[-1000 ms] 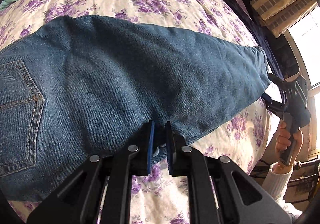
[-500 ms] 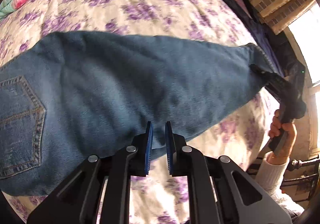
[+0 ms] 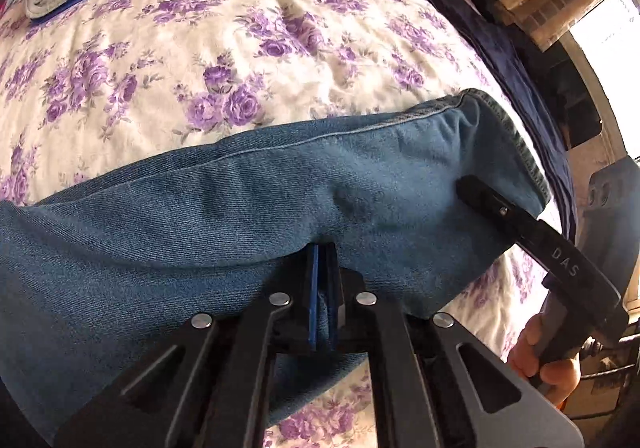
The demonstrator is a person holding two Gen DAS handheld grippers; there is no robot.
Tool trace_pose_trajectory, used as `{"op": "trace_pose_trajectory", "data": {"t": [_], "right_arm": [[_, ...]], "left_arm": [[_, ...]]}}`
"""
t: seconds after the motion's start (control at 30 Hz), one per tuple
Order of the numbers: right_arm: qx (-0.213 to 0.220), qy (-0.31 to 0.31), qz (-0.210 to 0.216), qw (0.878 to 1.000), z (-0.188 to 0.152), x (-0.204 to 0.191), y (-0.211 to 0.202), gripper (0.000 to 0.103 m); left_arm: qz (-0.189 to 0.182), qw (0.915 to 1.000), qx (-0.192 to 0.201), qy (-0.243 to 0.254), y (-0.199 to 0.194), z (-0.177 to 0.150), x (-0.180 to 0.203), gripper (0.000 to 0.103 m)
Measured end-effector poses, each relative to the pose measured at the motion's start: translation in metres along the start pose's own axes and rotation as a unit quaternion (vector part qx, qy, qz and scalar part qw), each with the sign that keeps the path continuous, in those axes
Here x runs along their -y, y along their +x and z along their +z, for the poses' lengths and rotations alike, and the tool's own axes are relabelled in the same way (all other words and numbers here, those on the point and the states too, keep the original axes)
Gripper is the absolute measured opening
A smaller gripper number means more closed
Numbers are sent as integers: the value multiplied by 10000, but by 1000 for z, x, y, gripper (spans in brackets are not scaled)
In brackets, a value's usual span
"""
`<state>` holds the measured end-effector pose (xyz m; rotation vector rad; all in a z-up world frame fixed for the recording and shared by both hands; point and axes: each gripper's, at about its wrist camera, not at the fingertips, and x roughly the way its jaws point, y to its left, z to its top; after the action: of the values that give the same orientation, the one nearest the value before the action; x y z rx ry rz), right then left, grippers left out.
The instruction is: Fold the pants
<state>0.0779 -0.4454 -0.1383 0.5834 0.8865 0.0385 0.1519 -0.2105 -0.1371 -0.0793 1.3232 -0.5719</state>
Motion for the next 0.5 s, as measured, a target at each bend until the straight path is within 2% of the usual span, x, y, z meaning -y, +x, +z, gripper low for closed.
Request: {"op": "trace_pose_trajectory", "data": {"t": [0.13,0.3,0.37,0.5], "right_arm": [[-19,22,-15,10000,1,-2,0,19],[-44,58,-67,10000,1,-4,0,19],[-68,66,-74,9999,2,-5,-1,19],[-67,-95,-245,9996,6,-14,-3,20]], "left_arm": [[-112,9999,27,-21,-2,-4,-6,4],[196,9997,129,106,-5,-10,6,3],[94,9998,104,121,-9,-15,10,0],[-69,9995,158,249,-12,-23,16,0]]}}
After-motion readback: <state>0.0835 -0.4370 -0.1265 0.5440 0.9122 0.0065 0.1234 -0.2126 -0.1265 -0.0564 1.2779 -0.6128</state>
